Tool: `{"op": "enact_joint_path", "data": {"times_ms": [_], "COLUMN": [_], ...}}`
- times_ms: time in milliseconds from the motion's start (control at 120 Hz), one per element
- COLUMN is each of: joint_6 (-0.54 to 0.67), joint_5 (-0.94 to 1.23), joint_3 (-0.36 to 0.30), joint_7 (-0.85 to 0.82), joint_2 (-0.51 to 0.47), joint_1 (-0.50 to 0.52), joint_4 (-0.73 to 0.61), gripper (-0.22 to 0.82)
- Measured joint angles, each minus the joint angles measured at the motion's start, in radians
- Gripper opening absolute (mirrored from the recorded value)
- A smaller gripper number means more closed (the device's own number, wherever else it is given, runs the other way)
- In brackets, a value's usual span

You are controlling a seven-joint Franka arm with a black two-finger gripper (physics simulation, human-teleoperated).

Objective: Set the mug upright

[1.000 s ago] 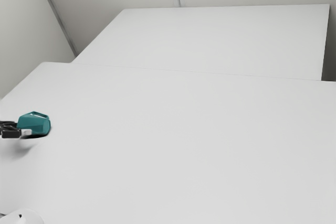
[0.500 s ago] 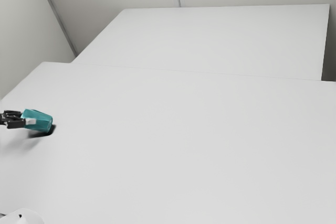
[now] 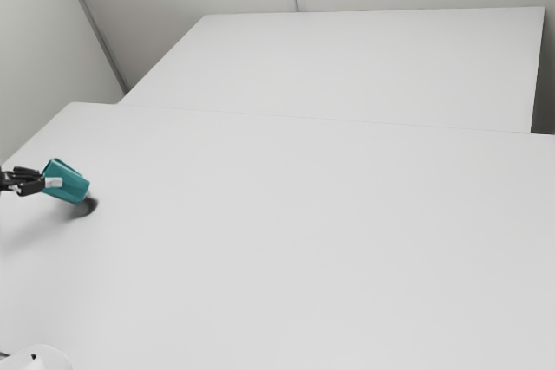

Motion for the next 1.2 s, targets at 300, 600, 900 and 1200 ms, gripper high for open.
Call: {"op": "enact_joint_path", "data": {"times_ms": [300,600,900,1200], "joint_6": [0.075,0.259,0.303,0.308], "joint_5": [0.065,0.537,0.999,1.105], "joint_3": [0.004,0.009,0.007,0.004], "joint_7": [-0.079,-0.42,-0.892,-1.263], "joint_2": [-0.156,-0.301,-0.278,-0.187], "joint_1": [-0.208,-0.545,-0.811,-0.942], "joint_4": [-0.015,-0.1,-0.073,0.013], "gripper": [-0.15,-0.18,-0.18,-0.18]}}
